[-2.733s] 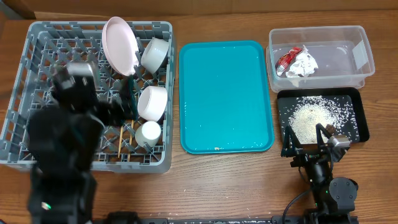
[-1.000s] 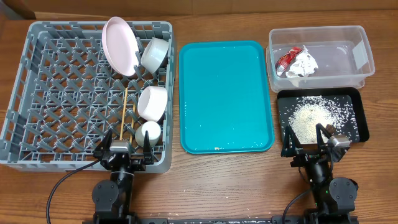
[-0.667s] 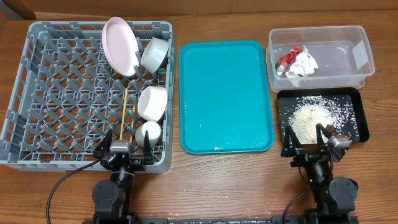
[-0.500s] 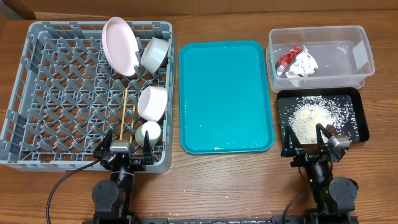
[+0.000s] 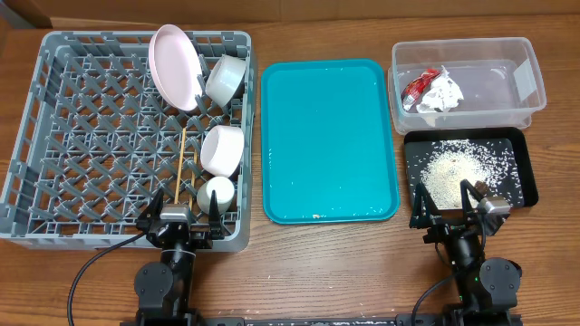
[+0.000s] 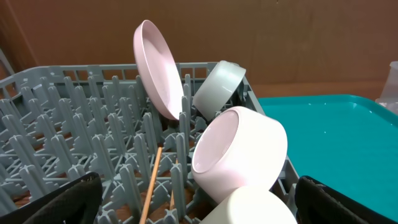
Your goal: Sort waste into correct bins and load items into the dishwasher
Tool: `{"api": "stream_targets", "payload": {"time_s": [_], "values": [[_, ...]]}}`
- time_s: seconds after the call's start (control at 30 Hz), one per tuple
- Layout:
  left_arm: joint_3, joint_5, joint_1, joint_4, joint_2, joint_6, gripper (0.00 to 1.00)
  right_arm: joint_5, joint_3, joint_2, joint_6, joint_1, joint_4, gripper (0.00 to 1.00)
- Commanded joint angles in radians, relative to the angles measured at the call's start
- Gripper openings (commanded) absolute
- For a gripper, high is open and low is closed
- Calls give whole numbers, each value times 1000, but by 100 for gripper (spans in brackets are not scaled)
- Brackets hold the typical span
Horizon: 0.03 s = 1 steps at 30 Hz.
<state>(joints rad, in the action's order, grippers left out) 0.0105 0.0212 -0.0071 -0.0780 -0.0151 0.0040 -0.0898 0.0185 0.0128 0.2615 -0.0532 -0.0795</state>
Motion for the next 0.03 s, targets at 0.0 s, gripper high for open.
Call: {"api": "stream_targets", "payload": {"time_s": [0.0], "values": [[-6,-10,1,1,11,19,100,0,-11,-10,5,-5,5,100]]}}
